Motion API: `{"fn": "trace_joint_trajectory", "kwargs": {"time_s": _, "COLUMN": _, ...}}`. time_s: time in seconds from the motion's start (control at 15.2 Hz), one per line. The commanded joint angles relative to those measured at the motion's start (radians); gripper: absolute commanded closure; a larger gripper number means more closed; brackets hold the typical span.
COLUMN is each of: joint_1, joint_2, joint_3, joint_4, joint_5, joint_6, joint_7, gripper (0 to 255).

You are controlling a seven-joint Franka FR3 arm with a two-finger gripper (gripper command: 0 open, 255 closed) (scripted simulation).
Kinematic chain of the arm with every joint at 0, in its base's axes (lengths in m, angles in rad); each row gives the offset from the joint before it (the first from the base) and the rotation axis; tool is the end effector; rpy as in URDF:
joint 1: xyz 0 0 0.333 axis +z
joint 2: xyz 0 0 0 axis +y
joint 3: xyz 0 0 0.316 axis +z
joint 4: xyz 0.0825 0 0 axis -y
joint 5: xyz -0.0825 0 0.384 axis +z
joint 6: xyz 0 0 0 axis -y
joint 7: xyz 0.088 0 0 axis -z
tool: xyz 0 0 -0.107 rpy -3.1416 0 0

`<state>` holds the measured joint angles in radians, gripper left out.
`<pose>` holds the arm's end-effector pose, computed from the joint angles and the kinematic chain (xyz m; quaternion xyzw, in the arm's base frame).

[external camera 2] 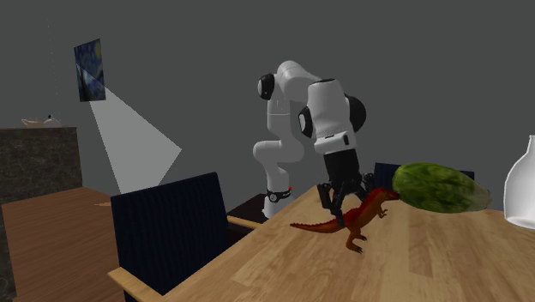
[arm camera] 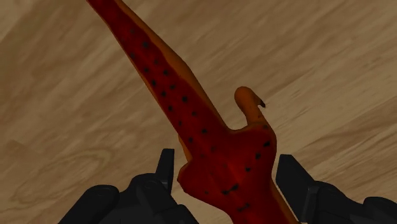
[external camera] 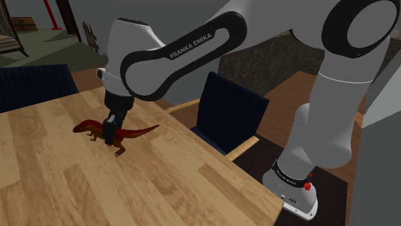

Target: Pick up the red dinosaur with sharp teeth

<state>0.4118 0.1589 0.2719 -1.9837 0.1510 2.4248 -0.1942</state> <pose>0.4783 0.3832 0.4188 -0.9148 -0.3700 -0.1190 0.1100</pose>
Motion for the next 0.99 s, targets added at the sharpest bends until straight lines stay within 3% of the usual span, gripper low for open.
{"fn": "trace_joint_trajectory", "kwargs": {"time_s": 0.0, "joint_1": -0.001, "joint_2": -0.008, "joint_3": 0.000, "joint_4": 0.015, "joint_5": 0.000, "joint_6": -0.023, "joint_7": 0.002, "gripper": 255}}
{"fn": "trace_joint_trajectory", "kwargs": {"time_s": 0.92, "joint_1": -0.005, "joint_2": -0.059, "joint_3": -0.002, "joint_4": 0.118, "joint_5": -0.002, "joint_6": -0.176, "joint_7": 0.020, "gripper": 255}}
